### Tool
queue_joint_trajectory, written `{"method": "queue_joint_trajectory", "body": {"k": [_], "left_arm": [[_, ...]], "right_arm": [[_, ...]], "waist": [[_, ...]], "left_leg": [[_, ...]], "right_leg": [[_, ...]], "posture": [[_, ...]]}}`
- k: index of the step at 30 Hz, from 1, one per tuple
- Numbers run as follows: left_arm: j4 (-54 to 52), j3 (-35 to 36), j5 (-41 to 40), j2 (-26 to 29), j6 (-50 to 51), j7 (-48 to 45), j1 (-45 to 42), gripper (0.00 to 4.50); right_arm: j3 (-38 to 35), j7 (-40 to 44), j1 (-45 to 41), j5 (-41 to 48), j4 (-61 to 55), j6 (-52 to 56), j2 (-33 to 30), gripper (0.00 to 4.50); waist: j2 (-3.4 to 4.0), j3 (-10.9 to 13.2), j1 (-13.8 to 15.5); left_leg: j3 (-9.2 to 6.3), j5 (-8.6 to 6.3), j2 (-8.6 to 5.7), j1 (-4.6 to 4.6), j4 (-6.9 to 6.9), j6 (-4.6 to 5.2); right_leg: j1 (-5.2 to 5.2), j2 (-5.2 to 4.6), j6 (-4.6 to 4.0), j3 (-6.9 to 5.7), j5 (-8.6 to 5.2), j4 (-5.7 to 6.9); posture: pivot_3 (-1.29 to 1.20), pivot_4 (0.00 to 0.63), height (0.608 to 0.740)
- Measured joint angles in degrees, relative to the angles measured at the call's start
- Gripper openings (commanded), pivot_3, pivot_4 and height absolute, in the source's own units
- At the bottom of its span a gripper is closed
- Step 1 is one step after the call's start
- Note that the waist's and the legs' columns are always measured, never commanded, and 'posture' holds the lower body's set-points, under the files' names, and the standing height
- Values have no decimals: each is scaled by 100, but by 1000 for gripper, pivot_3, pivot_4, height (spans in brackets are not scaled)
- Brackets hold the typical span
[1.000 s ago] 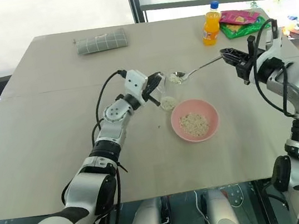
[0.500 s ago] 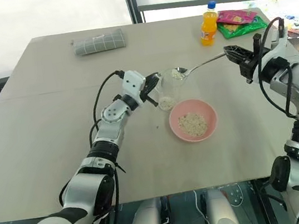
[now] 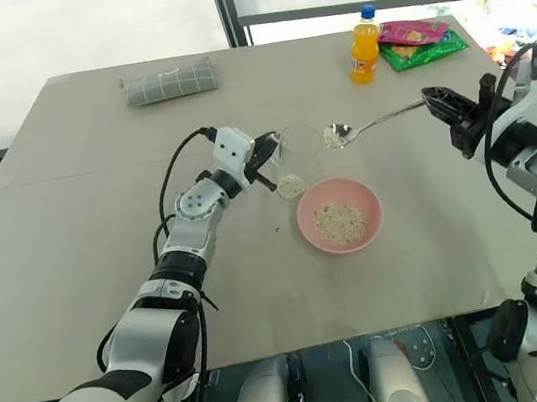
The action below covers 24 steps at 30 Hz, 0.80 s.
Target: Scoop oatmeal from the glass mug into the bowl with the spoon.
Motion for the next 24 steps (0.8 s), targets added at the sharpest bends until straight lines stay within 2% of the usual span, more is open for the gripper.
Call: {"method": "queue_joint_trajectory", "body": {"k": [5,9,14,19,24], "left_arm": [[158,-3,1,41,-6,32,-67,30],[214,1,1,94,-29,48,-96,30],[223,6,2,118,-43,62,-91,30],[223,13,1,116,-48,68,-84,30],[223,28,1,116,-58,85,-68,30]], "right_arm": [[25,75,484,1,-394,-59,76,0],[92,213,931,-2,-622,-154,80,0],[361,240,1206,-5,-923,-343,-168,0],[843,387,1235,-5,-1245,-428,-807,0],[1405,688,1335,-5,-1449,-422,-1809,0]], "waist": [[-2,-1,-14],[-2,-2,-71],[-2,-2,-115],[-4,-3,-111],[-10,-5,-113]], "left_leg": [[5,-1,1,45,-9,0],[5,-1,2,47,-10,0],[8,-1,1,50,-10,0],[6,-1,1,48,-11,0],[10,-1,1,49,-14,1]], "right_leg": [[39,-1,-1,6,-1,-4],[41,-2,-1,8,-1,-4],[41,-2,-1,12,-1,-4],[41,-4,-2,10,-2,-7],[40,-8,-6,14,-4,-12]], "posture": [[0,150,740],[0,150,740],[0,150,740],[0,150,740],[0,150,740]]}}
